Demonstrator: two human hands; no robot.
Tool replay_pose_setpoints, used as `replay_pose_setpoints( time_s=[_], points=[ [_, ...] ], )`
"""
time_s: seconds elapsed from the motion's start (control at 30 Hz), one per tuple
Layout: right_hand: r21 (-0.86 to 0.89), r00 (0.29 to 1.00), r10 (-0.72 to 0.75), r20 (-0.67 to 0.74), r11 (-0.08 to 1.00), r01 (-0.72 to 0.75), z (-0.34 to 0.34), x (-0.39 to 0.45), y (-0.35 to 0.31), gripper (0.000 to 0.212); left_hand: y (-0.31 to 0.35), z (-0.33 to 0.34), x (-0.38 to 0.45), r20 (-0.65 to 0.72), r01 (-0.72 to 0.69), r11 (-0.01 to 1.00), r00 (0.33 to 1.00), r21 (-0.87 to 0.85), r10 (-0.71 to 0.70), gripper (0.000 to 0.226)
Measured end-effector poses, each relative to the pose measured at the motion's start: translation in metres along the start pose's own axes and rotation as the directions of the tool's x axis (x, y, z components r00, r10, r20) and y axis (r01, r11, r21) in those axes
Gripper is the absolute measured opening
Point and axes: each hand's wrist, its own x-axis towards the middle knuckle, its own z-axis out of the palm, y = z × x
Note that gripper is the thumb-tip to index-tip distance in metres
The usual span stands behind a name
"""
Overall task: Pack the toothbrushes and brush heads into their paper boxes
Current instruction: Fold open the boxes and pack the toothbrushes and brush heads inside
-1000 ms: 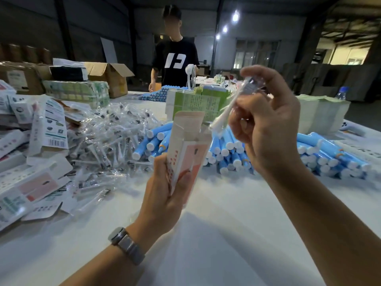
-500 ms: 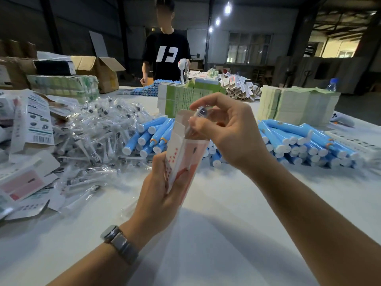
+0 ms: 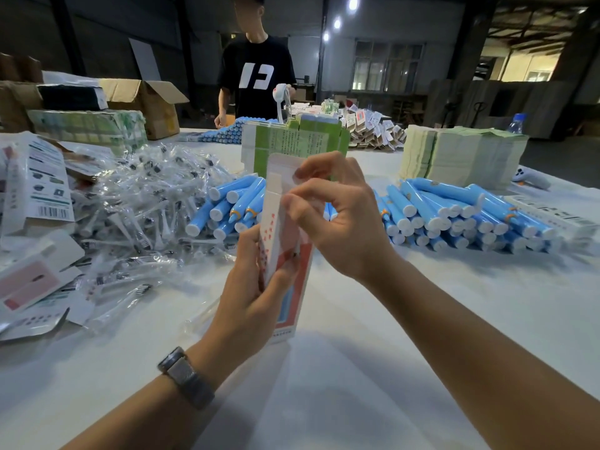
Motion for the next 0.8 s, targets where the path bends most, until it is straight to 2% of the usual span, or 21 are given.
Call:
replay_pose_setpoints(
  time_s=[0.07,0.13,0.2,0.3,0.4,0.47,0.6,0.8],
  points=[
    [0.168,0.995,0.105,-0.003,0.980,-0.103,0.002,-0.003,0.000,0.010,0.001,0.001,0.001,0.028,0.011,0.997,1.000,-0.071,-0.009,0.030],
    [0.405,0.978,0.206,0.024,0.893,-0.198,0.003,-0.005,-0.003,0.026,0.003,0.001,0.003,0.037,0.011,0.992,0.999,-0.123,-0.006,0.034],
    [0.525,0.971,0.233,0.044,0.822,-0.221,0.006,-0.008,-0.004,0.042,0.004,0.001,0.007,-0.004,-0.018,0.988,1.000,-0.154,0.018,0.039],
    [0.515,0.975,0.216,0.046,0.831,-0.208,0.014,-0.012,-0.007,0.051,0.007,-0.002,0.013,-0.085,-0.094,0.984,0.993,-0.154,0.082,0.045],
    [0.570,0.967,0.223,0.123,0.782,-0.253,0.019,-0.014,-0.011,0.027,0.011,-0.005,0.015,-0.089,-0.206,0.975,0.976,-0.084,0.198,0.044],
    [0.613,0.973,0.171,0.154,0.756,-0.230,0.016,-0.014,-0.012,0.016,0.012,-0.008,0.014,-0.098,-0.214,0.973,0.974,-0.088,0.206,0.043],
    [0.616,0.977,0.112,0.183,0.761,-0.203,0.010,-0.011,-0.013,0.029,0.016,-0.012,0.011,-0.117,-0.188,0.976,0.977,-0.105,0.176,0.038],
    [0.565,0.976,0.096,0.197,0.802,-0.193,0.003,-0.007,-0.009,0.023,0.018,-0.009,0.006,-0.102,-0.173,0.973,0.982,-0.150,0.159,0.038]
  ],
)
